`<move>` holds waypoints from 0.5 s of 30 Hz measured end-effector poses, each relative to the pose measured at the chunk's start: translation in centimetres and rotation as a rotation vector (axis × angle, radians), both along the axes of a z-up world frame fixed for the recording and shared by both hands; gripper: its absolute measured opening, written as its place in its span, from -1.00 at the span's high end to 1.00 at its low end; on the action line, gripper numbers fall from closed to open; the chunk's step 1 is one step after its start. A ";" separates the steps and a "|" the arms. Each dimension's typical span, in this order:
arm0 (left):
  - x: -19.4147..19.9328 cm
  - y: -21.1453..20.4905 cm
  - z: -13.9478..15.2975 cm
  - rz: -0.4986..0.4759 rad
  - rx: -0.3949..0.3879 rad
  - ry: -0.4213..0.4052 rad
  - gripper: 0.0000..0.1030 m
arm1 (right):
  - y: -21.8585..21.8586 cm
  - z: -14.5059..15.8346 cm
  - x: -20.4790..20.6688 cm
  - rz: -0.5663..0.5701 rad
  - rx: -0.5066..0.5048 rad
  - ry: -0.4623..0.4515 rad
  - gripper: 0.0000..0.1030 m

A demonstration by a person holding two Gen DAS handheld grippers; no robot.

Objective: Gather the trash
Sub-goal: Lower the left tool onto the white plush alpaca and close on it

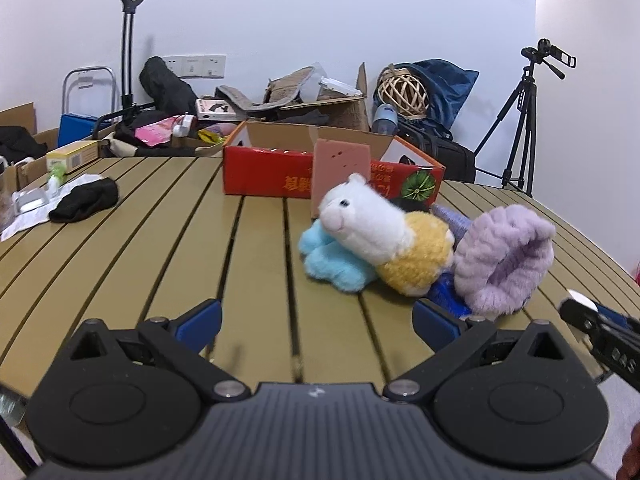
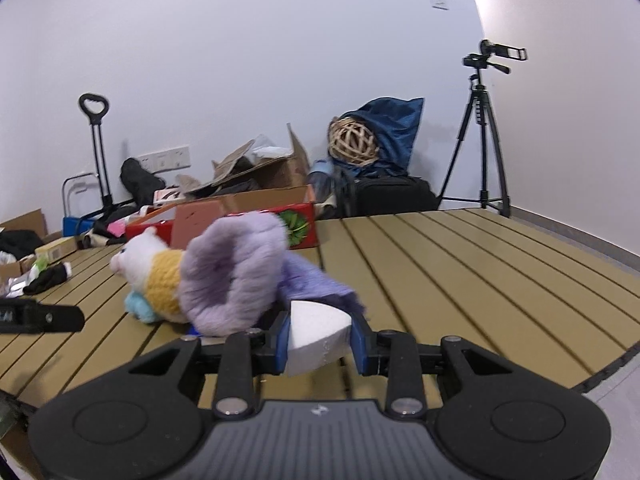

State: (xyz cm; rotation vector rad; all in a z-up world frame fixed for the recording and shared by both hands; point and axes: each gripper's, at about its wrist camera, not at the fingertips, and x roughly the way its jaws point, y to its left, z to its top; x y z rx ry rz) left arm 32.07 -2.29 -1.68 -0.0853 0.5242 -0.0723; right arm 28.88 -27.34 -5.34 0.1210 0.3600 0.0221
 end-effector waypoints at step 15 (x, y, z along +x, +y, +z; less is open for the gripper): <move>9.0 -4.2 4.0 0.105 -0.002 0.087 -1.00 | -4.6 0.1 -0.3 -0.098 0.055 -0.004 0.42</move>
